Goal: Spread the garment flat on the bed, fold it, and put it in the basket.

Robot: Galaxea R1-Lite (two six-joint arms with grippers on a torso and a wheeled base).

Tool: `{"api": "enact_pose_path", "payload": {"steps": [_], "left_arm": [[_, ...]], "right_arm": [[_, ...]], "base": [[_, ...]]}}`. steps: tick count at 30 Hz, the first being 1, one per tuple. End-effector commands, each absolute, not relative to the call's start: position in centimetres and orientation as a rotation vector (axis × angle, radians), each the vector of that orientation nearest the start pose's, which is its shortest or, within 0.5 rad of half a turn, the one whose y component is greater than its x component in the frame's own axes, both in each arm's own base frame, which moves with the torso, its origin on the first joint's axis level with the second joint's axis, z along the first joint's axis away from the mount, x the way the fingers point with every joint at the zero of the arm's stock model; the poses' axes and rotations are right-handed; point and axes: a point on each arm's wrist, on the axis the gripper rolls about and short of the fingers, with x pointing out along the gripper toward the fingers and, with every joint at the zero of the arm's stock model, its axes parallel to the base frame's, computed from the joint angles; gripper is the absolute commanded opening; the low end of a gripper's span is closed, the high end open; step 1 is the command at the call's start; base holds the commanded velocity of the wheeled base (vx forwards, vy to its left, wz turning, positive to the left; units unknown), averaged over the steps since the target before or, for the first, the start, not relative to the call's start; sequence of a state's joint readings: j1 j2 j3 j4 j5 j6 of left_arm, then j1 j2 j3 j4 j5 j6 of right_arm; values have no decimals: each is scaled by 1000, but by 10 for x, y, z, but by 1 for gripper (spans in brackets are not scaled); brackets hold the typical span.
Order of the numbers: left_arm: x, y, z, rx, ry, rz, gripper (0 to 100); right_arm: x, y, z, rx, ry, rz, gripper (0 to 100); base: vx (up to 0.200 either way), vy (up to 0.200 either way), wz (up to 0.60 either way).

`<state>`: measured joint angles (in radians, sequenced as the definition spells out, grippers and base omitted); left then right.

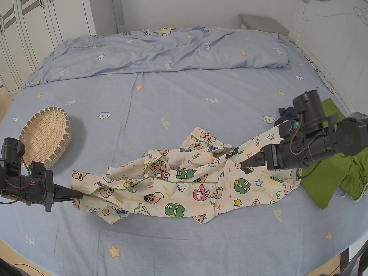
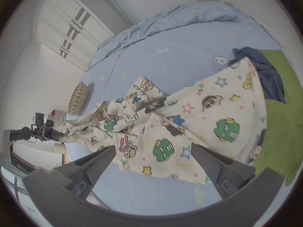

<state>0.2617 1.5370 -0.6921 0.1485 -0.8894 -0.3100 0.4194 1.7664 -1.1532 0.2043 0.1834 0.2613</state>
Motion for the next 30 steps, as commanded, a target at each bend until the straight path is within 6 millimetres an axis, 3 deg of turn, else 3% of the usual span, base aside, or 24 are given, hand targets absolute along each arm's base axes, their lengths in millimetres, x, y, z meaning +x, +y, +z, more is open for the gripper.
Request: {"api": "enact_pose_path", "payload": {"steps": [1, 12, 30], "left_arm": [[213, 24, 142, -793, 965, -508, 0], [213, 24, 142, -789, 963, -507, 0], [213, 24, 142, -787, 964, -502, 0]], "right_arm": [[328, 165, 152, 90, 965, 475, 100], [345, 205, 137, -3, 982, 425, 100], [354, 216, 135, -56, 1043, 347, 100]], "base": [[0, 0, 0], [0, 0, 0], [0, 0, 0]]}}
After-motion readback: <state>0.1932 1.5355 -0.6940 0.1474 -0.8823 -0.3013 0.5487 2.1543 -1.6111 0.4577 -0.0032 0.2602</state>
